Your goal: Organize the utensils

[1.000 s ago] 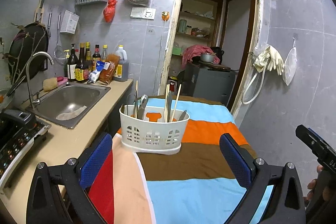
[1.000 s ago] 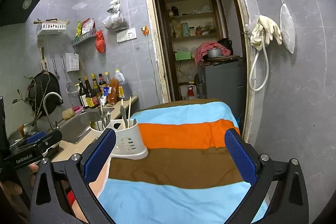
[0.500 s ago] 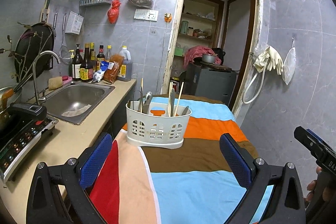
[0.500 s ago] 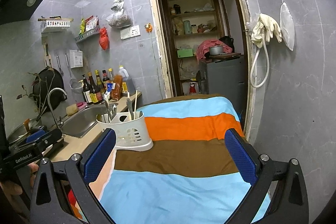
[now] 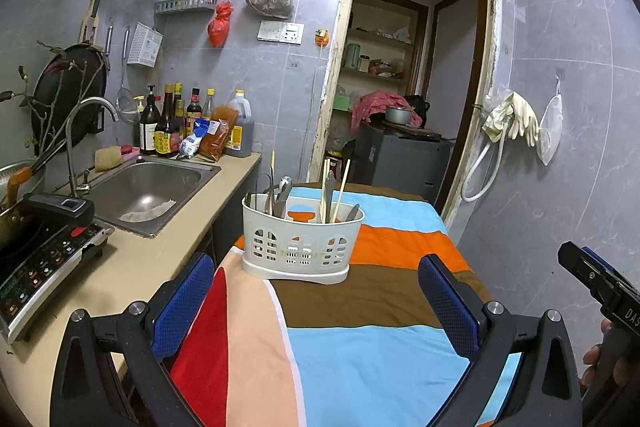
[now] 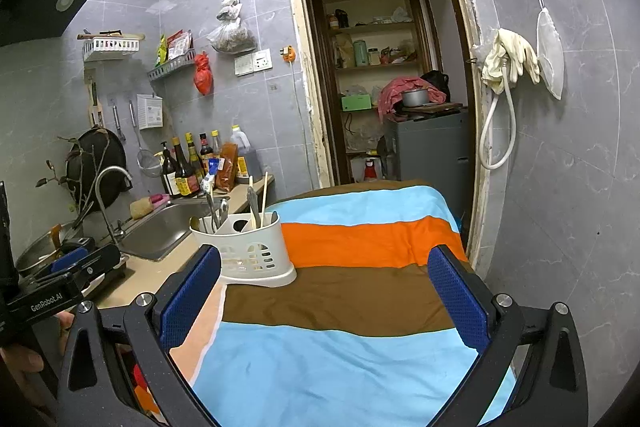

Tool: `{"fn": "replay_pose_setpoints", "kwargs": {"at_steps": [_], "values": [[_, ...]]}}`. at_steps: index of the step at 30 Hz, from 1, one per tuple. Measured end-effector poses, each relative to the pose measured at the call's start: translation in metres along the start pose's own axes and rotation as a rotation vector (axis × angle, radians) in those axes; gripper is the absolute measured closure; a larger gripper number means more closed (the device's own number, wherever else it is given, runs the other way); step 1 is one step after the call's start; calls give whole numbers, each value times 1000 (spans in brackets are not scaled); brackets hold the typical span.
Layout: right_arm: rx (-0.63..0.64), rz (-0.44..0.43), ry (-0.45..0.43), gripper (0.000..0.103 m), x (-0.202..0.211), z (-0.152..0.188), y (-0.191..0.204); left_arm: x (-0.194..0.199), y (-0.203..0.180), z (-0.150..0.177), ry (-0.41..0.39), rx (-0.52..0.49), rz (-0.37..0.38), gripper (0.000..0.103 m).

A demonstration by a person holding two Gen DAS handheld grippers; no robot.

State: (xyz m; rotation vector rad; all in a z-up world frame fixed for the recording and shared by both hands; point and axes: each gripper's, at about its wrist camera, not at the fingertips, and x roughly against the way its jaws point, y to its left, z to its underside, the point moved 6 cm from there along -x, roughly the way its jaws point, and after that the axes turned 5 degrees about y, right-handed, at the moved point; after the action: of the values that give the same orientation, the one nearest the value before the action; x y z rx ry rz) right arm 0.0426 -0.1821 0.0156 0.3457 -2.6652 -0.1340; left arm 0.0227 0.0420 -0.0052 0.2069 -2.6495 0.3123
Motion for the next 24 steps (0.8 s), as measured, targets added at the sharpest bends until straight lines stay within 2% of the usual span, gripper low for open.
{"fn": "replay_pose_setpoints", "kwargs": {"at_steps": [24], "values": [[-1,13,11,1,1,2,9,-1,0,-2,2,-7,3,0]]}}
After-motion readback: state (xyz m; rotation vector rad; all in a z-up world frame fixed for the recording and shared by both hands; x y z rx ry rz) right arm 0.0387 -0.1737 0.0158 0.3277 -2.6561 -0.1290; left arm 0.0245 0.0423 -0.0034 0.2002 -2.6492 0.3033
